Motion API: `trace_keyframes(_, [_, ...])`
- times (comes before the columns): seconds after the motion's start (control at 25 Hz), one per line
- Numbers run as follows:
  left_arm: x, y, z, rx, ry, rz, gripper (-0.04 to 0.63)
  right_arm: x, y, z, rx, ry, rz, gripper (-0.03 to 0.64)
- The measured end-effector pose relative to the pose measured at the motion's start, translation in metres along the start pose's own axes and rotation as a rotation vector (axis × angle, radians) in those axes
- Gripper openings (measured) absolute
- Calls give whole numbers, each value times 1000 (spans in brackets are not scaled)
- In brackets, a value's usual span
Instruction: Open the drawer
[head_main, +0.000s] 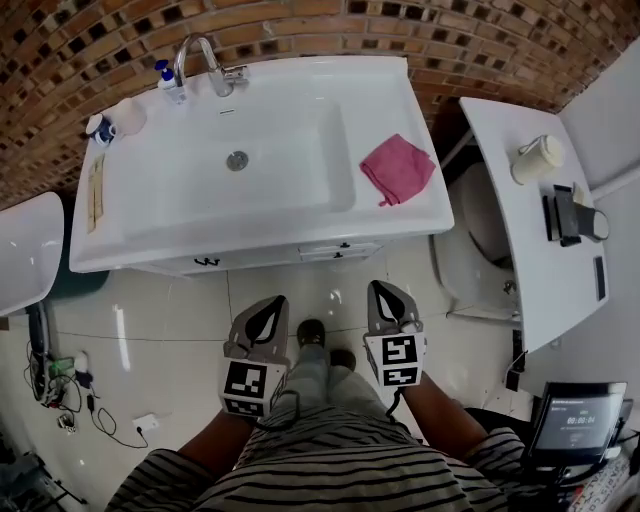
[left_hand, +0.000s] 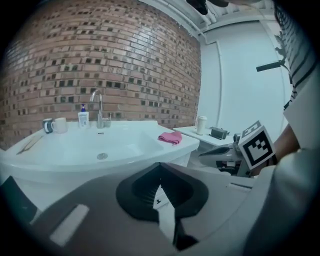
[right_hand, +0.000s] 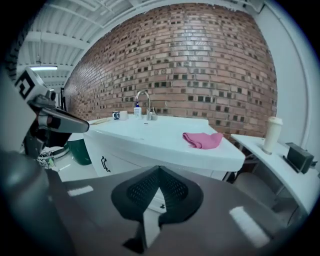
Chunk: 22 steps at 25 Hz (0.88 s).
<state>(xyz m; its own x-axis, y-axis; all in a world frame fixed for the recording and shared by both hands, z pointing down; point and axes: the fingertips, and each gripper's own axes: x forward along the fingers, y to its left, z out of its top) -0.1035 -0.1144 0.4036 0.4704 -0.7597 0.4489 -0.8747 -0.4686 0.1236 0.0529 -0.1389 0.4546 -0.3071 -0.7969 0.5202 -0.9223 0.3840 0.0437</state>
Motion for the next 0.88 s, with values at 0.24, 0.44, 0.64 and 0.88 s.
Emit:
trace_keyframes(0.24, [48,21,-58,-12,8,11,15,111,0,-66,-42,12,-1,48])
trace_keyframes(0.44, [88,26,-104,-46,-11,13,15,184,0,-132,-45,38,-21,209])
trace_keyframes(0.64, [108,35,-126,-70,-34,32,15,228,-9,-160,7,47,-72,224])
trace_keyframes(0.88, [112,48,-132,-79,-38,57,15,243,-13,-160,39,40,-107,224])
